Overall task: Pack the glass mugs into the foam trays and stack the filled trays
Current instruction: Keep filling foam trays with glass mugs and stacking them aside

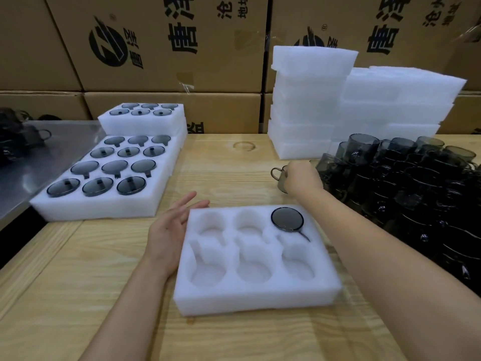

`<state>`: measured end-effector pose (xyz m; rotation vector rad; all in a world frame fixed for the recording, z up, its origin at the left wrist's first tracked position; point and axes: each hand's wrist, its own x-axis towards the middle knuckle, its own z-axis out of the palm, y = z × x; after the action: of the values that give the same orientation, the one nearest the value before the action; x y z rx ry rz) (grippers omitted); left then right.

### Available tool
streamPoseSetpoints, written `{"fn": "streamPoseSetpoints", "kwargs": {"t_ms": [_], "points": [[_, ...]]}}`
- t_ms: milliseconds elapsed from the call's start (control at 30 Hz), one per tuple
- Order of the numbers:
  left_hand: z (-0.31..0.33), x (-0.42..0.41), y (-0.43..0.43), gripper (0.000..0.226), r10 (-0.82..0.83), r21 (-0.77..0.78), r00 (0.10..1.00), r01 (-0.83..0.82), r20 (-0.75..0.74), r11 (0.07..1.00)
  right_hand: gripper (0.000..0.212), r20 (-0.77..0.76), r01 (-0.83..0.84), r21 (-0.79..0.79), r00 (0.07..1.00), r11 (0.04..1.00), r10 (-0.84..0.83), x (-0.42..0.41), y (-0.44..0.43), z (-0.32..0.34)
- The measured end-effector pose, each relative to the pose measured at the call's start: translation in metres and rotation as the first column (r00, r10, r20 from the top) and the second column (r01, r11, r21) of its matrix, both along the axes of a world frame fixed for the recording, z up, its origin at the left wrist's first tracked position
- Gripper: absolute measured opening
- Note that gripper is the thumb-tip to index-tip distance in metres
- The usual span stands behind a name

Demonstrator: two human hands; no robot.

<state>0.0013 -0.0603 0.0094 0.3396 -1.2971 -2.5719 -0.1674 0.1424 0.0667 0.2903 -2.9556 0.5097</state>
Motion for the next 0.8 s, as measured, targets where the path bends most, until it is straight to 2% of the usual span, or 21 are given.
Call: {"fn": "streamPoseSetpoints", "kwargs": {"t_ms": [67,133,233,300,367,433,500,533,633,700,800], "points": [[0.003,0.001,-0.001,0.050,0.027,-0.063,1.000,-0.026,0.005,0.998,0.018,-0.023,-0.042,-0.098,0.999,0.994,0.040,0.022,0.002,0.013],[0.007,0.001,-0.002,0.040,0.101,-0.234,0.994,-0.105,-0.030,0.967,0.025,-0.072,-0.113,-0.185,0.992,0.976,0.101,0.049,0.007,0.025],[0.025,0.004,-0.002,0.031,0.159,-0.488,0.973,-0.223,-0.168,0.844,0.016,-0.162,-0.234,-0.291,0.968,0.928,0.193,0.089,0.018,0.038],[0.046,0.005,0.004,0.034,0.048,-0.575,0.970,-0.181,-0.239,0.798,0.012,-0.160,-0.293,-0.325,0.954,0.899,0.253,0.109,0.025,0.047],[0.066,0.005,0.016,0.048,-0.142,-0.651,0.965,-0.039,-0.223,0.758,0.013,-0.141,-0.350,-0.330,0.937,0.877,0.321,0.123,0.029,0.056],[0.078,0.001,0.035,0.072,-0.321,-0.695,0.937,0.137,-0.141,0.706,0.012,-0.133,-0.403,-0.316,0.915,0.859,0.380,0.132,0.029,0.061],[0.080,-0.004,0.056,0.088,-0.400,-0.732,0.913,0.220,-0.077,0.645,0.012,-0.151,-0.426,-0.293,0.905,0.856,0.399,0.136,0.028,0.061],[0.078,-0.007,0.064,0.089,-0.378,-0.745,0.923,0.203,-0.072,0.635,0.012,-0.160,-0.427,-0.284,0.904,0.859,0.396,0.136,0.028,0.059],[0.073,-0.015,0.074,0.070,-0.202,-0.781,0.975,0.054,-0.094,0.623,0.013,-0.165,-0.424,-0.285,0.905,0.859,0.392,0.131,0.030,0.051],[0.071,-0.019,0.072,0.063,-0.159,-0.793,0.983,0.024,-0.092,0.608,0.014,-0.173,-0.439,-0.247,0.897,0.864,0.406,0.126,0.027,0.045],[0.069,-0.021,0.066,0.066,-0.132,-0.748,0.985,0.008,-0.107,0.664,0.025,-0.222,-0.452,-0.276,0.889,0.848,0.401,0.120,0.021,0.040]]}}
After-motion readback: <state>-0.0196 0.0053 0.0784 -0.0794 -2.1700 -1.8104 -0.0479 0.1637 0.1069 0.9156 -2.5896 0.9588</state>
